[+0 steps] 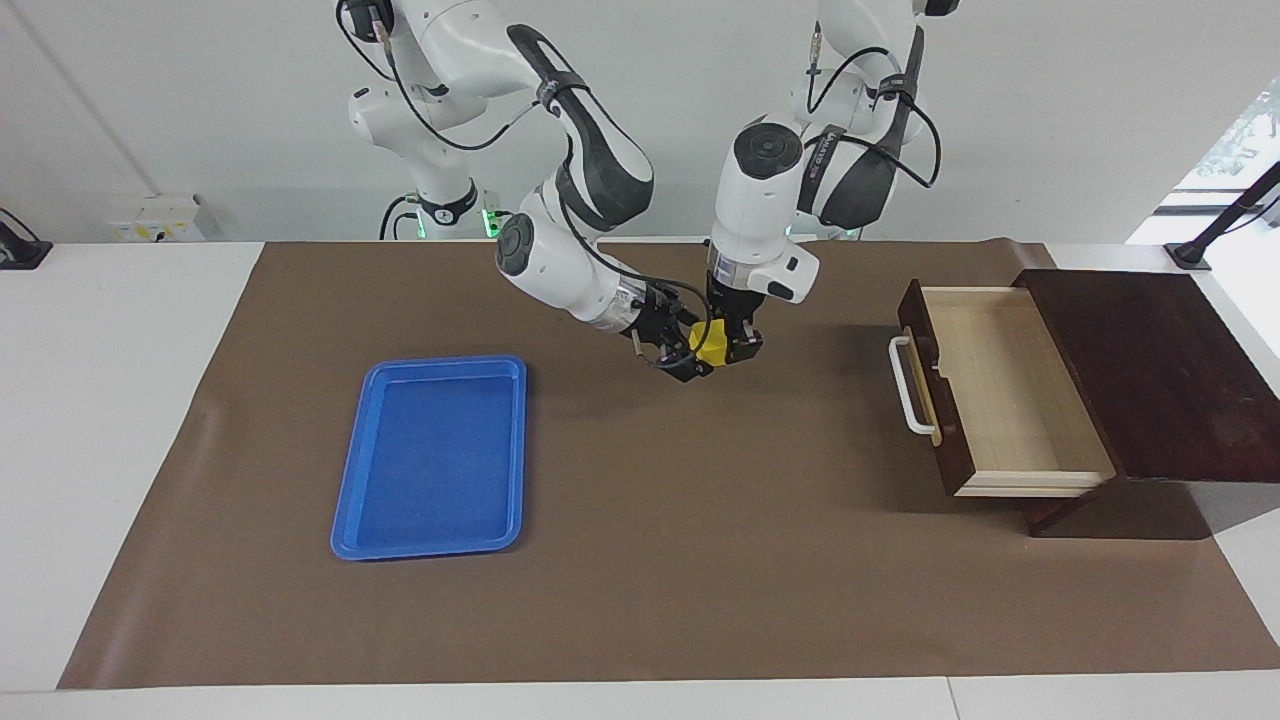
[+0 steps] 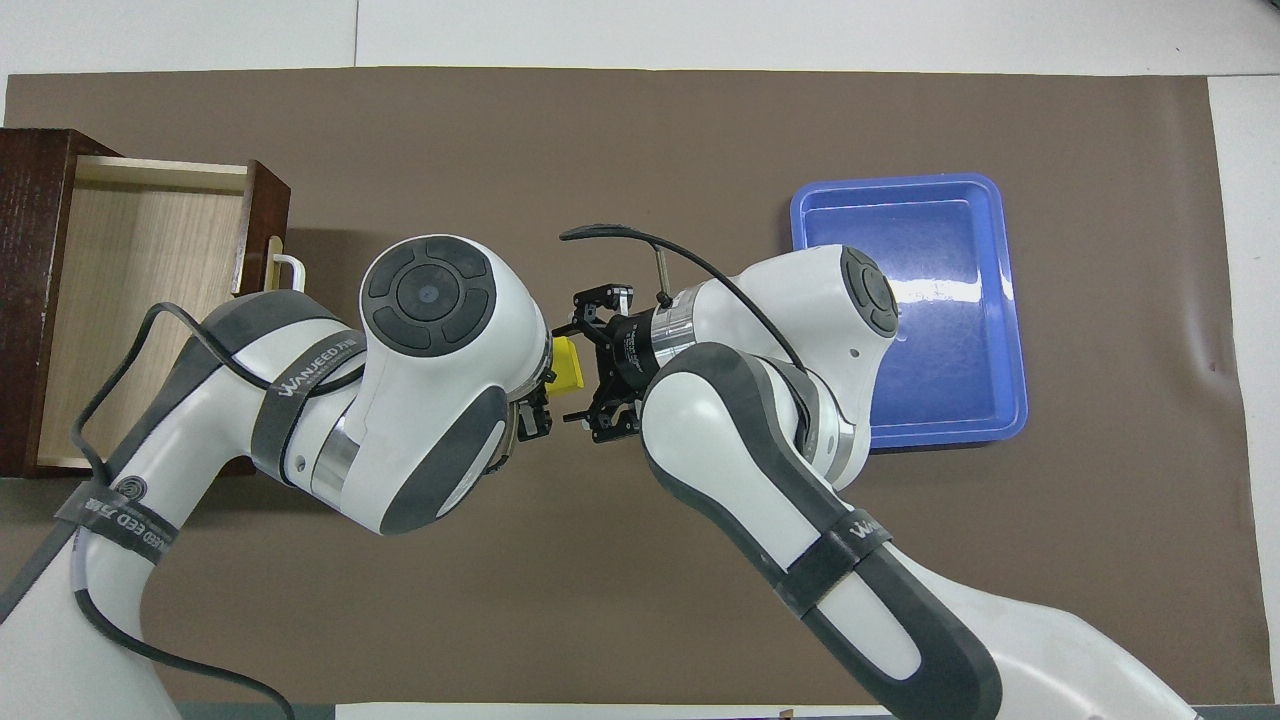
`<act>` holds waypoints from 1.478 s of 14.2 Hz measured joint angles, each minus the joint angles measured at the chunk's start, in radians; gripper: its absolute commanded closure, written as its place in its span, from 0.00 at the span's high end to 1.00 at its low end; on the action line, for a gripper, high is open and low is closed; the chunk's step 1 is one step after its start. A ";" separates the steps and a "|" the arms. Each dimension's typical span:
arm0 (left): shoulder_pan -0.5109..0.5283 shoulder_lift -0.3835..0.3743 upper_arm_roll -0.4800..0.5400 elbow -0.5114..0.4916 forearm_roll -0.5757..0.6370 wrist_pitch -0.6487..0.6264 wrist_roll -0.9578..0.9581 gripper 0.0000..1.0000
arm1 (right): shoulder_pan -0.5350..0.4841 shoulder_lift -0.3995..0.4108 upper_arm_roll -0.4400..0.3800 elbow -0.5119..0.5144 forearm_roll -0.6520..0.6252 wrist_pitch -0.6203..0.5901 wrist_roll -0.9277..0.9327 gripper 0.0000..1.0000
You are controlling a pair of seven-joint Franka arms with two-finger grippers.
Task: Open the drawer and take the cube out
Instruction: 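Close the right gripper on the yellow cube held by the left gripper, then carry the cube to the tray with the right gripper while the left gripper withdraws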
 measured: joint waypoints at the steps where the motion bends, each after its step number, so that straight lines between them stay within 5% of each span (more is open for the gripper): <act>1: 0.000 0.000 0.000 0.000 0.000 0.000 0.000 0.00 | 0.000 0.000 0.000 0.000 0.000 0.000 0.000 0.00; 8: -0.001 -0.003 -0.002 -0.004 0.002 0.000 0.018 0.00 | -0.004 0.002 -0.002 0.006 0.000 0.007 -0.005 0.00; 9: -0.001 -0.003 -0.001 -0.004 0.002 0.000 0.020 0.37 | -0.004 0.002 -0.002 0.007 0.000 0.007 -0.005 0.00; 10: -0.001 -0.003 -0.001 -0.004 0.001 0.000 0.023 0.93 | -0.004 0.002 -0.002 0.007 0.000 0.007 -0.005 0.00; 11: -0.001 -0.004 0.000 -0.003 0.001 0.000 0.027 1.00 | -0.004 0.002 -0.001 0.008 0.000 0.008 -0.005 0.00; 15: 0.039 -0.005 0.022 0.000 0.017 -0.010 0.110 1.00 | -0.004 0.002 0.000 0.011 0.000 0.007 -0.018 0.00; 21: 0.251 -0.006 0.031 -0.007 0.046 -0.018 0.415 1.00 | -0.021 0.002 -0.001 0.029 0.000 -0.002 -0.019 0.00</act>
